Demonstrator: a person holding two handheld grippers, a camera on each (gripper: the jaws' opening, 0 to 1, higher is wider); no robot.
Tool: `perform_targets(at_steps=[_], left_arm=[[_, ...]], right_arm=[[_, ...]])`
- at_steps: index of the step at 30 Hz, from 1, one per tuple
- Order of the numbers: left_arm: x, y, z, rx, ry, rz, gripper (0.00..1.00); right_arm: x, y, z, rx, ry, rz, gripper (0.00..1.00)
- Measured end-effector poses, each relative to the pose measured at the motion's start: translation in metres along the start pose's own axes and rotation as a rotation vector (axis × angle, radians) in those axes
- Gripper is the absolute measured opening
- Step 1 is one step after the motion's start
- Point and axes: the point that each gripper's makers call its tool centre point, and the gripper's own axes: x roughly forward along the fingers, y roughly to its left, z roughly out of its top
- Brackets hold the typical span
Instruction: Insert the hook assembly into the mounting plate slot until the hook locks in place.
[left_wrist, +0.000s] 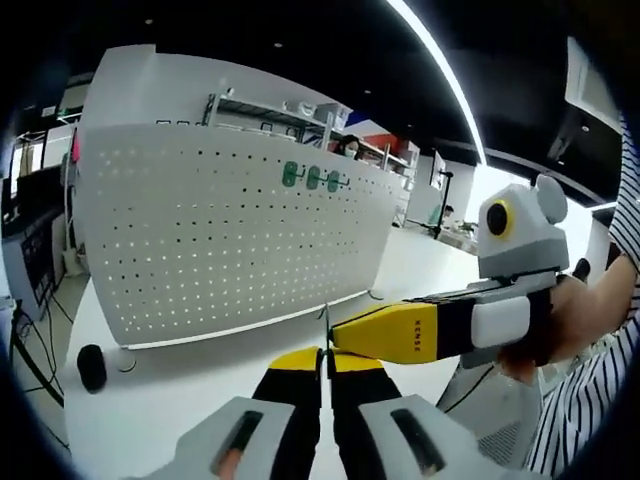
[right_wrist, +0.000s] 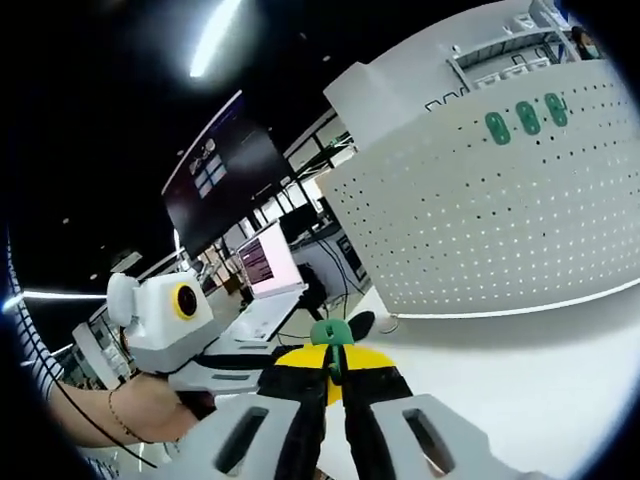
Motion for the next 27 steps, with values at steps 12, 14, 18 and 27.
perform_targets(at_steps=[12,14,18,27], left_arm=[[-0.011,0.002,-0.012,0.001,0.001,0.003,0.04],[-0.011,0.001,-0.015,0.003,0.01,-0.004,0.06],[-0.008,0.001,-0.024,-0.027,0.033,-0.018,0.26],[-0.009,-0.011,-0.032,-0.03,0.052,-0.064,0.48]], right_arm=[[0.001,0.008,-0.012,-0.048,0.03,0.014,0.0],[0.0,0.006,-0.014,-0.05,0.043,0.016,0.0],[-0.004,0.002,-0.02,-0.067,0.076,0.026,0.0],[-0.027,-0.019,-0.008,-0.164,0.045,0.012,0.0]])
